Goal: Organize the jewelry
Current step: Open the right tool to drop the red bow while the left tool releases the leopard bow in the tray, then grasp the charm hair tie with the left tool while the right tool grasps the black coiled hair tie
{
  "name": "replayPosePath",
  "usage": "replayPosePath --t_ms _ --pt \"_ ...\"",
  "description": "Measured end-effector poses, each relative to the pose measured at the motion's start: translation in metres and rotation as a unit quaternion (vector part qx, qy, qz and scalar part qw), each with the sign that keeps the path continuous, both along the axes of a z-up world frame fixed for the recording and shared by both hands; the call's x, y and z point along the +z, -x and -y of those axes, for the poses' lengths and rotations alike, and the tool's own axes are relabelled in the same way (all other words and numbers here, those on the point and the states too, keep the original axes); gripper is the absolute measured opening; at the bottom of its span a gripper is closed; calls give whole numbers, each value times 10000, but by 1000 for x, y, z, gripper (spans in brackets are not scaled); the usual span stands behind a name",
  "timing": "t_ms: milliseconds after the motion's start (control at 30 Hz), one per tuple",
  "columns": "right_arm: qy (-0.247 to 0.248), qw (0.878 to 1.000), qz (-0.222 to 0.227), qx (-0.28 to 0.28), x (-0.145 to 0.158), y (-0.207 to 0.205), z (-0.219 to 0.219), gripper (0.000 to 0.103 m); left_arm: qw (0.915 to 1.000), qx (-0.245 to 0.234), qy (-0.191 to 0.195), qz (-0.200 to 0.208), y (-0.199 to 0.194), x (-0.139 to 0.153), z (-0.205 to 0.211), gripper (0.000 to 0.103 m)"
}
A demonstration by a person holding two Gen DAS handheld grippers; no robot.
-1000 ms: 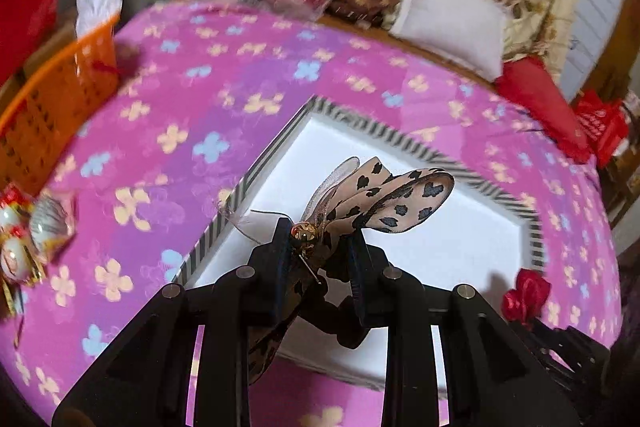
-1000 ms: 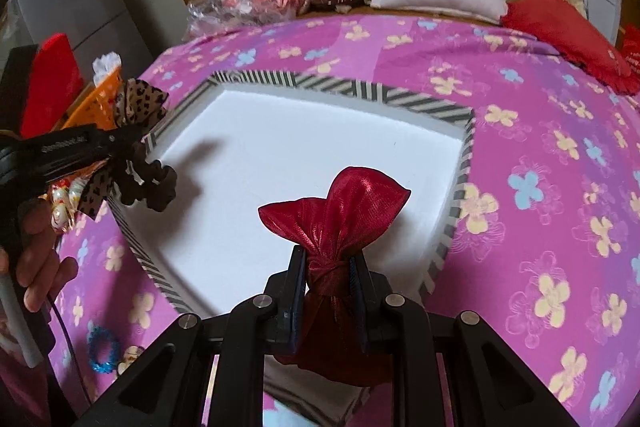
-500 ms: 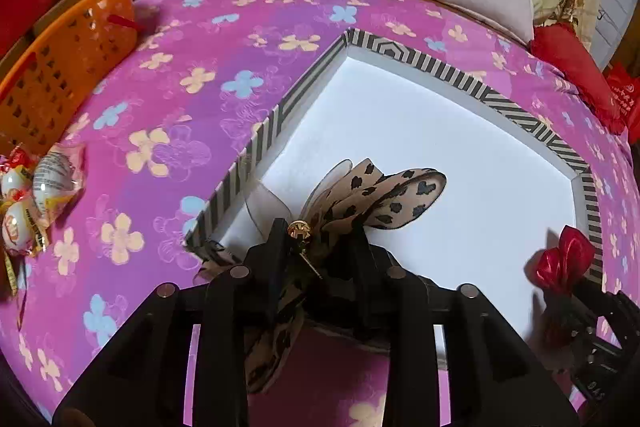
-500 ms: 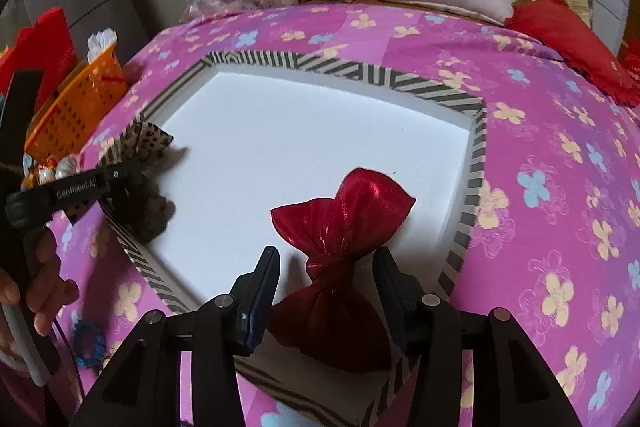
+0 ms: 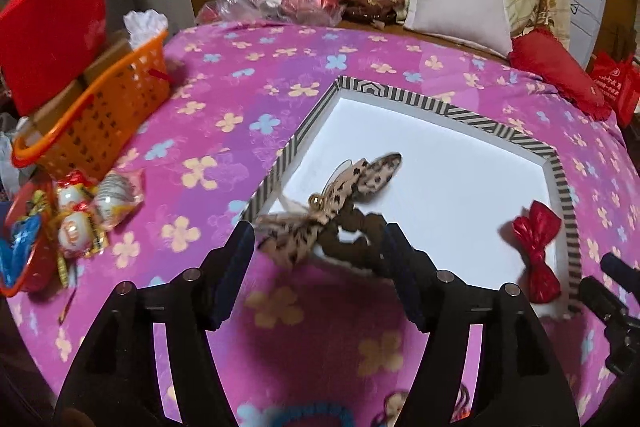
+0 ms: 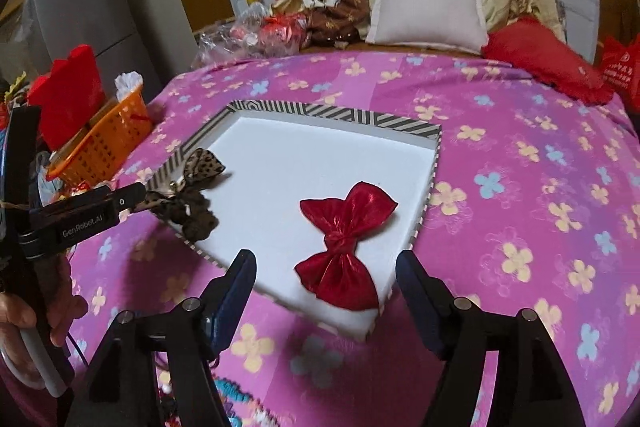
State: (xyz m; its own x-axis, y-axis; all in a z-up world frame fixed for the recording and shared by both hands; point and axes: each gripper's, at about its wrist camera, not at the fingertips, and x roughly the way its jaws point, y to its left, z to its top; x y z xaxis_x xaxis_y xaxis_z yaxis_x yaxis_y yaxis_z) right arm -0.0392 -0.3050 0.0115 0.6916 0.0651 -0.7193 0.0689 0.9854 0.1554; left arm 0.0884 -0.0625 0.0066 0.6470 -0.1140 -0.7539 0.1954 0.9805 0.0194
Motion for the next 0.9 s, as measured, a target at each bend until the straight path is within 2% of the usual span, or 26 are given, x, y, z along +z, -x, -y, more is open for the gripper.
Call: replayPosePath --t_ms 233,567,900 --pt "26 10000 -29 -35 0 31 -5 70 10000 -12 -40 81 39 6 -9 68" --pt "57 10000 -9 59 -6 75 -21 70 9996 220 -146 55 87 -3 -25 68" --pt "16 9996 272 119 -13 85 -27 71 9991 309 -95 266 115 -12 -35 68"
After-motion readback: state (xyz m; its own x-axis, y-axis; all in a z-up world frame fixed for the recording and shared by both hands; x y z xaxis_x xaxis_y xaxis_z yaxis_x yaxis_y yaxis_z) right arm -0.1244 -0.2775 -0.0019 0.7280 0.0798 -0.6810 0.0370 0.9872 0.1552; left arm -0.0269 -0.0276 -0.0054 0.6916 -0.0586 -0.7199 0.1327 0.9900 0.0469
